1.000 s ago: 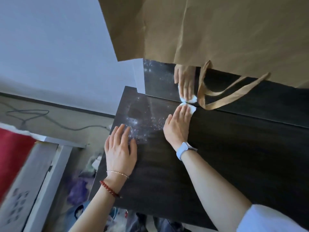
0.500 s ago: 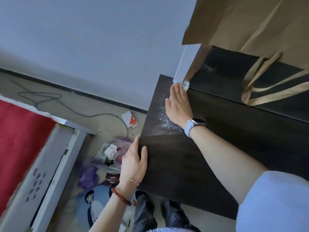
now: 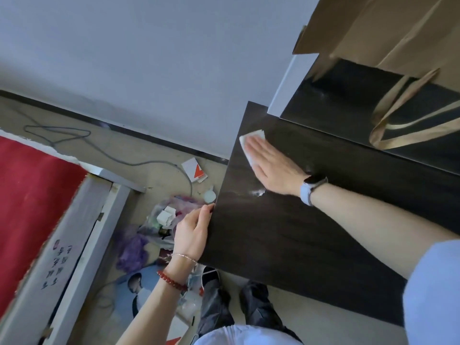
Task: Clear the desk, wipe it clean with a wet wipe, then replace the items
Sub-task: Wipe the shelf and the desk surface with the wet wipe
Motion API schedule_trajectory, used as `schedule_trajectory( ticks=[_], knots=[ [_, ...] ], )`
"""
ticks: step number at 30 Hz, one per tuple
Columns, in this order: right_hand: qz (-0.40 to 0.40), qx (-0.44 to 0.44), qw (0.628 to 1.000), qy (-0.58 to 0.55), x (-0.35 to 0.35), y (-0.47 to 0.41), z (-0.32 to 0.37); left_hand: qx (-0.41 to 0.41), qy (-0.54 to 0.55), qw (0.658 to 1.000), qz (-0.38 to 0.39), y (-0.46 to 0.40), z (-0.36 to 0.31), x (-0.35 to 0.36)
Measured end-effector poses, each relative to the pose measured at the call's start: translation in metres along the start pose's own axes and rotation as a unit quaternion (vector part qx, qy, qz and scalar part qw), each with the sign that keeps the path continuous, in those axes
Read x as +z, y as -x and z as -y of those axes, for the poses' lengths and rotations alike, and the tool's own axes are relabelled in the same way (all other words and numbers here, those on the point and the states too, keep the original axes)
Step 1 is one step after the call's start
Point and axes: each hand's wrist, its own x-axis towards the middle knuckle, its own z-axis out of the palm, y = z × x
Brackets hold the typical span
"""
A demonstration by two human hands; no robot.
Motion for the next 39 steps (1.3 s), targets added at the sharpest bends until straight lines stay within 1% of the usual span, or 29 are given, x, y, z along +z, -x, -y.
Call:
schedule_trajectory(
  ticks=[1, 3, 5, 8, 9, 11, 14, 16, 18, 19, 20, 21, 22, 24, 26, 28, 29, 30, 31, 32, 33, 34, 35, 36, 37, 38, 39],
  knots=[
    [-0.024, 0.038, 0.999, -0.017, -0.006, -0.017, -0.008, 0.0, 0.0, 1.0, 0.002, 0.0, 0.001, 0.0],
    [-0.071, 0.079, 0.994, -0.03, -0.014, -0.048, -0.016, 0.004, 0.006, 1.0, 0.007, -0.001, 0.004, 0.0],
    [-0.096, 0.095, 0.99, -0.032, -0.014, -0.066, -0.016, 0.007, 0.004, 1.0, 0.015, -0.002, 0.007, -0.001],
    [-0.133, 0.125, 0.979, -0.09, -0.016, -0.07, -0.007, 0.002, -0.003, 1.0, 0.023, -0.005, 0.007, -0.003],
    [-0.136, 0.122, 0.978, -0.105, -0.016, -0.064, -0.002, 0.002, -0.008, 1.0, 0.03, -0.005, 0.006, -0.004],
    [-0.106, 0.078, 0.987, -0.095, -0.01, -0.043, 0.011, 0.015, -0.021, 0.998, 0.049, -0.003, 0.005, -0.006],
    [-0.029, -0.046, 0.998, -0.019, 0.017, 0.01, 0.042, 0.038, -0.039, 0.996, 0.068, 0.001, 0.006, -0.007],
    [0.017, -0.128, 0.992, 0.009, 0.034, 0.044, 0.061, 0.015, 0.0, 0.998, 0.057, 0.005, 0.006, -0.006],
    [0.042, -0.189, 0.98, 0.035, 0.039, 0.06, 0.068, -0.022, 0.056, 0.997, 0.049, 0.008, 0.002, -0.007],
    [0.043, -0.205, 0.977, 0.047, 0.037, 0.062, 0.066, -0.031, 0.063, 0.996, 0.049, 0.01, 0.002, -0.008],
    [0.039, -0.202, 0.977, 0.059, 0.034, 0.06, 0.062, -0.032, 0.058, 0.996, 0.051, 0.012, 0.001, -0.008],
    [0.032, -0.173, 0.982, 0.068, 0.029, 0.057, 0.054, -0.03, 0.044, 0.997, 0.051, 0.014, 0.0, -0.008],
    [0.018, -0.123, 0.99, 0.07, 0.024, 0.054, 0.042, -0.026, 0.026, 0.998, 0.048, 0.014, -0.001, -0.008],
    [-0.018, 0.011, 0.997, 0.07, 0.013, 0.055, 0.007, -0.017, -0.002, 0.999, 0.045, 0.014, -0.002, -0.007],
    [-0.049, 0.154, 0.985, 0.056, 0.005, 0.061, -0.031, -0.014, -0.012, 0.999, 0.05, 0.013, -0.004, -0.004],
    [-0.078, 0.253, 0.964, 0.034, 0.001, 0.061, -0.039, -0.014, -0.008, 0.999, 0.043, 0.012, -0.005, -0.002],
    [-0.096, 0.264, 0.959, 0.04, 0.006, 0.057, -0.028, -0.013, -0.006, 0.999, 0.036, 0.011, -0.005, 0.0],
    [-0.115, 0.239, 0.963, 0.056, 0.014, 0.053, -0.008, -0.012, -0.008, 0.999, 0.029, 0.01, -0.006, 0.001],
    [-0.122, 0.183, 0.974, 0.056, 0.023, 0.051, 0.019, -0.013, -0.009, 1.0, 0.023, 0.008, -0.007, 0.002],
    [-0.111, 0.116, 0.986, 0.041, 0.032, 0.054, 0.049, -0.016, -0.004, 1.0, 0.014, 0.004, -0.009, 0.002],
    [-0.083, 0.053, 0.995, 0.017, 0.041, 0.063, 0.075, -0.016, 0.008, 1.0, 0.002, 0.0, -0.011, 0.003],
    [-0.05, 0.007, 0.999, -0.002, 0.043, 0.078, 0.089, -0.014, 0.017, 1.0, -0.007, -0.004, -0.015, 0.003],
    [-0.026, -0.017, 0.999, -0.006, 0.042, 0.093, 0.087, -0.007, 0.016, 1.0, -0.011, -0.007, -0.02, 0.003],
    [-0.028, -0.017, 0.999, 0.014, 0.041, 0.105, 0.073, 0.002, 0.007, 1.0, -0.012, -0.01, -0.026, 0.004],
    [-0.049, 0.023, 0.998, 0.034, 0.04, 0.114, 0.051, 0.012, -0.005, 1.0, -0.005, -0.012, -0.031, 0.005],
    [-0.069, 0.109, 0.991, 0.028, 0.037, 0.119, 0.026, 0.023, -0.024, 0.999, 0.006, -0.014, -0.035, 0.009],
    [-0.099, 0.219, 0.971, 0.012, 0.032, 0.119, 0.001, 0.029, -0.044, 0.998, 0.019, -0.016, -0.039, 0.011]
  ],
)
